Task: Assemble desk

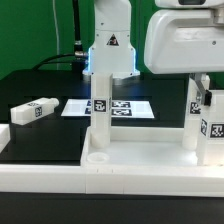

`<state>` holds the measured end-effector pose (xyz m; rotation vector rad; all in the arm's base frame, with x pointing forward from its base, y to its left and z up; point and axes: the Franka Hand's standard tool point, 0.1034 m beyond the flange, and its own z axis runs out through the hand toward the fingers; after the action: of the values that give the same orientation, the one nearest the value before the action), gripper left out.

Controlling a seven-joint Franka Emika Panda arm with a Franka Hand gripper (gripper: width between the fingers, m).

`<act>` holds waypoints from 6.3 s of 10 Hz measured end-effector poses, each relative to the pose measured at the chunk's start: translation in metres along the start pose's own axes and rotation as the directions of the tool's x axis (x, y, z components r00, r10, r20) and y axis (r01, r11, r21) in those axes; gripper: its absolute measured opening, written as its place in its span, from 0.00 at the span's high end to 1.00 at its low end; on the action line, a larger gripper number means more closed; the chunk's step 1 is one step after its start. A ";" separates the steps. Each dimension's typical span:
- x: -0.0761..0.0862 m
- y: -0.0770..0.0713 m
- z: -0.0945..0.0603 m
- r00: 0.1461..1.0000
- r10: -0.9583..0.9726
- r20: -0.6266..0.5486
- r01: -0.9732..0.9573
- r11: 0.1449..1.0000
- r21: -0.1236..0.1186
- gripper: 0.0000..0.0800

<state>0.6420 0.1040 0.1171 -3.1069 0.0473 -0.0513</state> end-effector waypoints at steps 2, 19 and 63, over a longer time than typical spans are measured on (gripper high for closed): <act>0.000 0.001 0.000 0.996 0.093 0.000 -0.093 0.996 -0.001 0.64; -0.020 0.063 -0.046 0.841 0.541 -0.005 -0.541 0.841 0.008 0.19; -0.231 0.316 0.062 0.706 0.378 0.599 -0.486 0.874 0.022 0.19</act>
Offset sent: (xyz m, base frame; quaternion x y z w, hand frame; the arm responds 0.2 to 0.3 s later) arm 0.0000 0.0000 0.0000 0.0000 0.0000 0.1938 0.9810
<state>0.4034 -0.2025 0.0367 -2.6950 0.7104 0.8511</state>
